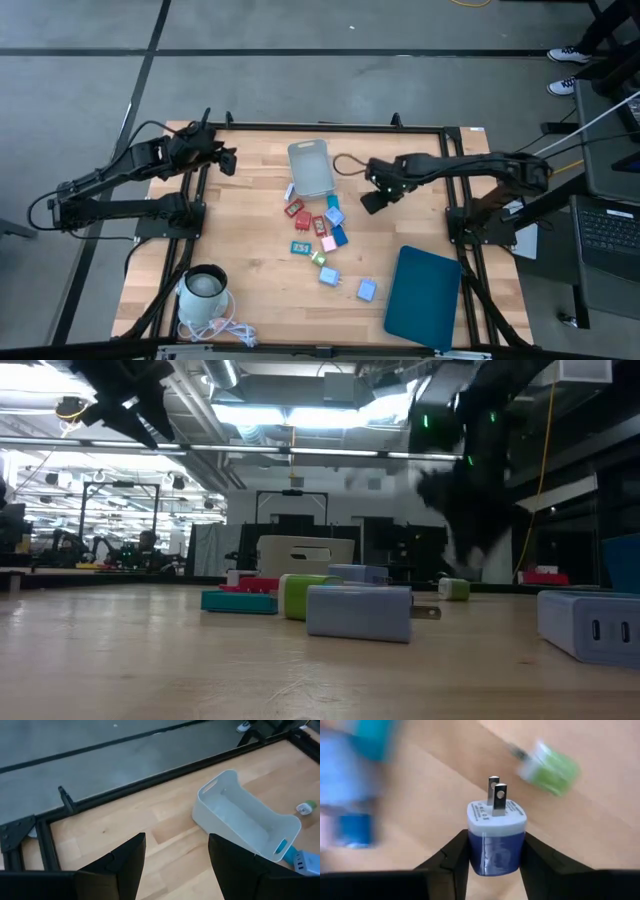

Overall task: Pick & Place Office items
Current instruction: Put the violet charger adapter into the blue bin

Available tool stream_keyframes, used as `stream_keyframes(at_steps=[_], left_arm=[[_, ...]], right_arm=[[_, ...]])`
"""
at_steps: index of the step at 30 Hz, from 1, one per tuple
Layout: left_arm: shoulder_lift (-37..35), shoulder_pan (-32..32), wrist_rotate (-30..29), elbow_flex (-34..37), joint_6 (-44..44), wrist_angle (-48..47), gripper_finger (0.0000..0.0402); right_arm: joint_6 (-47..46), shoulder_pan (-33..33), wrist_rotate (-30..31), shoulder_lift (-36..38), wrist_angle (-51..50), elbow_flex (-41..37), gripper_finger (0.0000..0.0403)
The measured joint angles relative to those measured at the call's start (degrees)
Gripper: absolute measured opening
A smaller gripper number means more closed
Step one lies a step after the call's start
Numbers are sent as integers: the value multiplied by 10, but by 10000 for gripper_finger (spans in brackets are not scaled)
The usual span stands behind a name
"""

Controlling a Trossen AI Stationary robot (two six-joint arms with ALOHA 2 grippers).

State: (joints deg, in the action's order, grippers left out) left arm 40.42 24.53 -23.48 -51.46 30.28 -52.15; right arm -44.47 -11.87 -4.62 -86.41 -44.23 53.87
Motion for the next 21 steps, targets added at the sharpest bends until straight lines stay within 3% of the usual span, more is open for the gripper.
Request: stream_keyframes(at_steps=[7, 13, 21], left_arm=[[0, 0, 0, 0, -11, 13, 212], [0, 0, 0, 0, -36, 14, 212], [0, 0, 10, 0, -66, 13, 212]], right_arm=[[-36, 49, -34, 57, 0, 88, 134], [-104, 125, 1, 59, -4, 153, 134], [-260, 253, -13, 59, -58, 170, 134]])
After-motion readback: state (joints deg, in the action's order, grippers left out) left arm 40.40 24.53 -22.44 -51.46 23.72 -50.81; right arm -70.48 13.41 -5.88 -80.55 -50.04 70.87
